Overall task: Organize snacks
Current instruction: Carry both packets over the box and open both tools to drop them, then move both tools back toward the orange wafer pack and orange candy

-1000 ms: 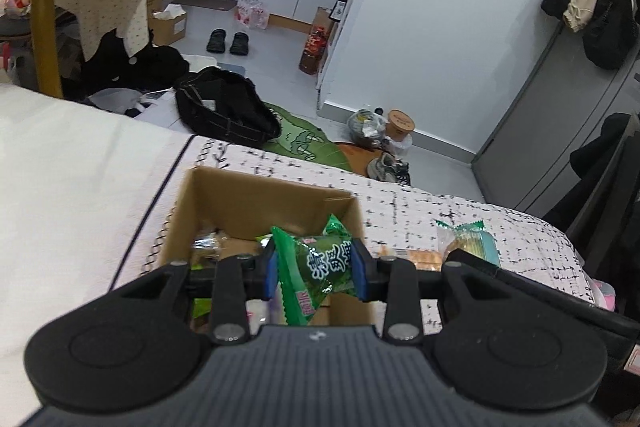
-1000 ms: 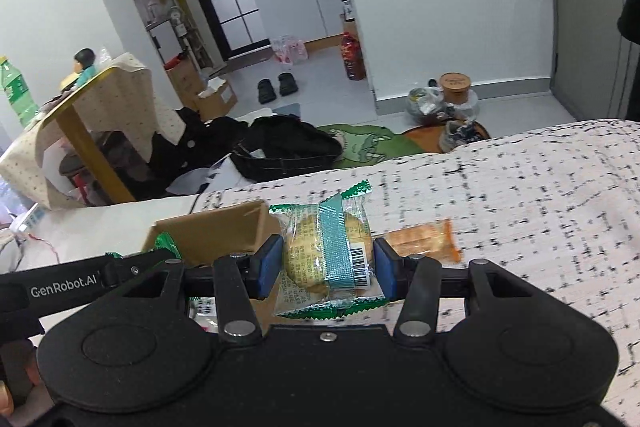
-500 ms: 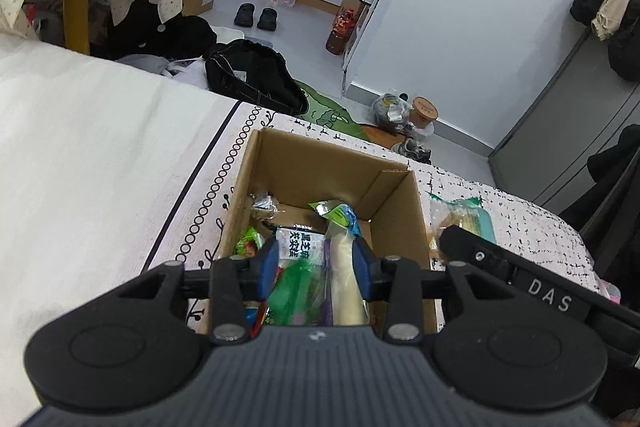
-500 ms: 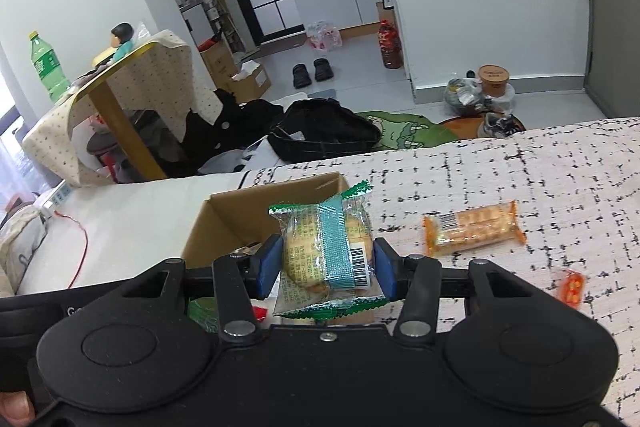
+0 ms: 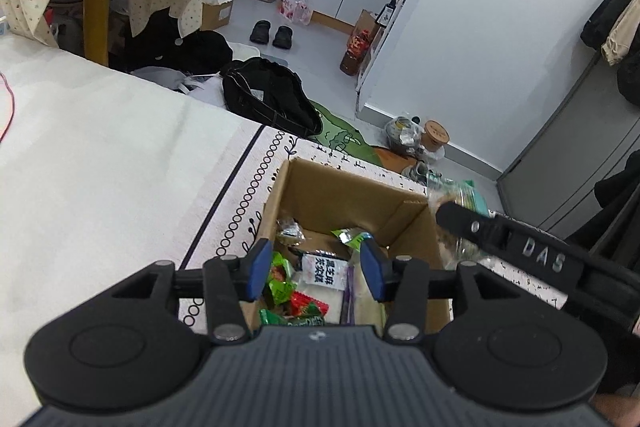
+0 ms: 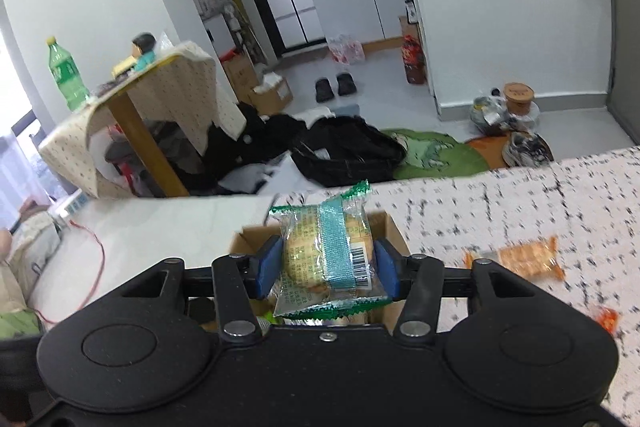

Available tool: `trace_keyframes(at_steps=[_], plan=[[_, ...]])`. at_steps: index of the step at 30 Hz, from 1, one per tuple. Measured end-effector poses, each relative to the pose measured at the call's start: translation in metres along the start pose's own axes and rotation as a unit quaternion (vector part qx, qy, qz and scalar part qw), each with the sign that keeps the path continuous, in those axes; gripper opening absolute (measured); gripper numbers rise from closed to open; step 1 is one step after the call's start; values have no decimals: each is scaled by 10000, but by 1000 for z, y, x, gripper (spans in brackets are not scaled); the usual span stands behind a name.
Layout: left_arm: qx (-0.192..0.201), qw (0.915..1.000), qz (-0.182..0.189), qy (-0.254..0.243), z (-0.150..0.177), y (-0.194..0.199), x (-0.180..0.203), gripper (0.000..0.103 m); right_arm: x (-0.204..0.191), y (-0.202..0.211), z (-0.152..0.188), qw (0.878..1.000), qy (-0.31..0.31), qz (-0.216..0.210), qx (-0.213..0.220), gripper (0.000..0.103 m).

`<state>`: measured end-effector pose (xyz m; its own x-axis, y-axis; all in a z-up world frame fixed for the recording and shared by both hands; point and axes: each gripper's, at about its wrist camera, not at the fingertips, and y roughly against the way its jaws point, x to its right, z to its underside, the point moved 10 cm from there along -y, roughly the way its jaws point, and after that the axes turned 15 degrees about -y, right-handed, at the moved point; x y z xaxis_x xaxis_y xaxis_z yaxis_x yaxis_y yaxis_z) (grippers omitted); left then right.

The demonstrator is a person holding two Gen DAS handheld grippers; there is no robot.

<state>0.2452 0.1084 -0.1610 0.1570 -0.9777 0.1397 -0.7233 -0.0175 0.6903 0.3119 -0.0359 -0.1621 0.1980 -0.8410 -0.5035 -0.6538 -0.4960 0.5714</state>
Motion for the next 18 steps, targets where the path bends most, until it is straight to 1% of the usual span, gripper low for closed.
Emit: trace_keyframes(at_steps=[1, 2, 6, 11, 14, 18], plan=[[7, 10000, -1, 6, 0, 0, -1, 48, 2, -1, -2, 10000, -23, 58, 41, 72], [17, 10000, -5, 6, 0, 1, -1, 50, 5, 0, -6, 9998, -60, 114, 123, 74], [45, 10000, -28, -55, -1, -2, -1, 59, 20, 4, -11, 9994, -180, 228, 198, 74], [37, 10000, -8, -67, -2, -3, 4, 74, 45, 9, -5, 9984, -300, 465, 95, 76], [36, 9999, -13, -150, -4, -5, 11, 79, 57, 14, -2, 9979, -344, 553, 50, 78], [10, 9996, -122, -237, -4, -7, 18, 83, 70, 21, 1, 9971, -392, 647, 10, 81]])
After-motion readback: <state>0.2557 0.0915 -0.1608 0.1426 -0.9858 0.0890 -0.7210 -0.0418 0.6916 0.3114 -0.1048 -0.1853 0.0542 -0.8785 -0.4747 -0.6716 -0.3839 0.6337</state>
